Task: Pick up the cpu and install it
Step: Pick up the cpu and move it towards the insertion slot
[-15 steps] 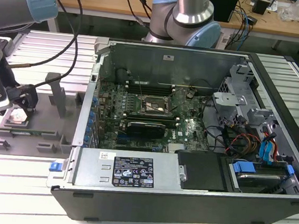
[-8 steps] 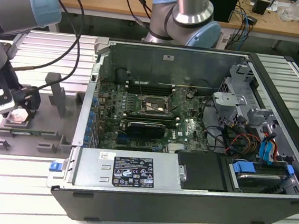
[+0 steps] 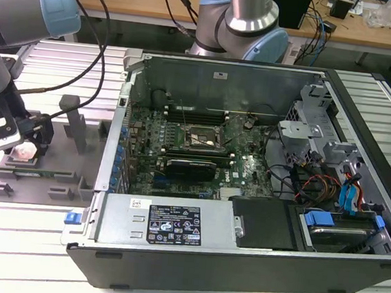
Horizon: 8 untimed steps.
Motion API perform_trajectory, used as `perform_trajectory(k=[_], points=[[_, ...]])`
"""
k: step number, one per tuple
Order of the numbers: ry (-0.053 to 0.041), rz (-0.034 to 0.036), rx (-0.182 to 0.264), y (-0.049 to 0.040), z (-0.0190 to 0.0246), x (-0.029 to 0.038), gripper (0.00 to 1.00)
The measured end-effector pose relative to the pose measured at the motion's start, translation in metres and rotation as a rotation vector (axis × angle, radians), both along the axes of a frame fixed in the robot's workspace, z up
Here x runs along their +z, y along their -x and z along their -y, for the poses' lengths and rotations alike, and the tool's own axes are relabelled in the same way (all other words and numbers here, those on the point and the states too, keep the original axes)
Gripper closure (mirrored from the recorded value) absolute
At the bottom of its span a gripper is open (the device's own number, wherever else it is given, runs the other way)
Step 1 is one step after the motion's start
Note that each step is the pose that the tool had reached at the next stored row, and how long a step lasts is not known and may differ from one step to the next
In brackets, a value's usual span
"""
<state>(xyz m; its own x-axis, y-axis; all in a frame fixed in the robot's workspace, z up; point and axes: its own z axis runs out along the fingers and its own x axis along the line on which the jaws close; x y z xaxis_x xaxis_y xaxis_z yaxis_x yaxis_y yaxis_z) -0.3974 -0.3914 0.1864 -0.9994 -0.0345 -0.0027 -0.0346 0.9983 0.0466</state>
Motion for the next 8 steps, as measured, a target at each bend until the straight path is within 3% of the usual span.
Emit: perform_trajectory(k=[8], points=[[0.0, 0.0, 0.0, -0.0007, 0.0, -0.0004, 0.28]])
